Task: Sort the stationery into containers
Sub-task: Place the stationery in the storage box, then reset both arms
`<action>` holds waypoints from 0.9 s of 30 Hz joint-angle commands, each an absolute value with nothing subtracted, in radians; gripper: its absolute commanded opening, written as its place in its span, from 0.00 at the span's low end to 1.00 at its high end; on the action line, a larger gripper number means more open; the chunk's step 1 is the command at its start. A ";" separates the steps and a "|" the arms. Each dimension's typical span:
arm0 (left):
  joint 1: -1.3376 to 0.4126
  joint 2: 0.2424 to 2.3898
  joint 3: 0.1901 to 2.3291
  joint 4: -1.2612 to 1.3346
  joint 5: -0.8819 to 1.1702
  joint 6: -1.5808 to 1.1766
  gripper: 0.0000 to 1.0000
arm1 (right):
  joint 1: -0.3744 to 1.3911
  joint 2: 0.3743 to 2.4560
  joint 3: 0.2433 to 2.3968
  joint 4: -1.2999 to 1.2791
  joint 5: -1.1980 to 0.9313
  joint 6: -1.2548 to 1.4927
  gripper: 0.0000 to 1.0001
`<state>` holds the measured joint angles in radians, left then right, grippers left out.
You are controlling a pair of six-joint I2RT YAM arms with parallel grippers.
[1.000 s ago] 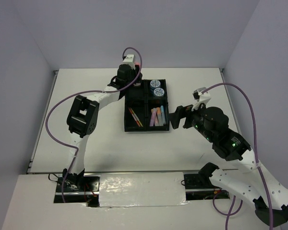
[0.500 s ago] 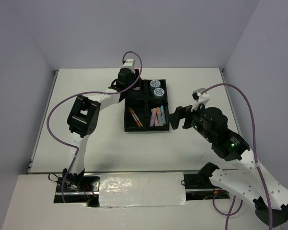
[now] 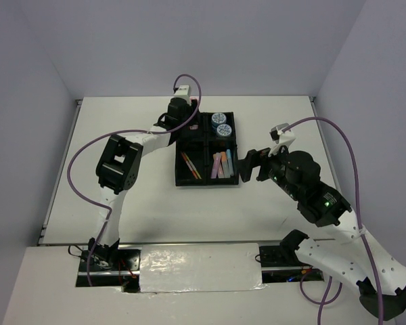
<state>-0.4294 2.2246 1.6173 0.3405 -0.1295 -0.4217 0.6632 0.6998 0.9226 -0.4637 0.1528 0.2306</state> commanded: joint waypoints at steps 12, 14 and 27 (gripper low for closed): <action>-0.436 2.186 1.591 0.402 -0.150 -0.452 0.80 | 0.667 0.704 0.917 -0.417 0.149 0.210 1.00; -0.436 2.169 1.575 0.402 -0.150 -0.459 0.82 | 0.667 0.707 0.917 -0.417 0.147 0.210 1.00; -0.446 1.844 1.592 0.198 -0.208 -0.436 0.99 | 0.667 0.721 0.934 -0.429 0.240 0.215 1.00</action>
<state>-0.4404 1.9808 1.5341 0.2504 -0.1543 -0.4488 0.6636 0.7238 0.9226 -0.4576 0.1741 0.2188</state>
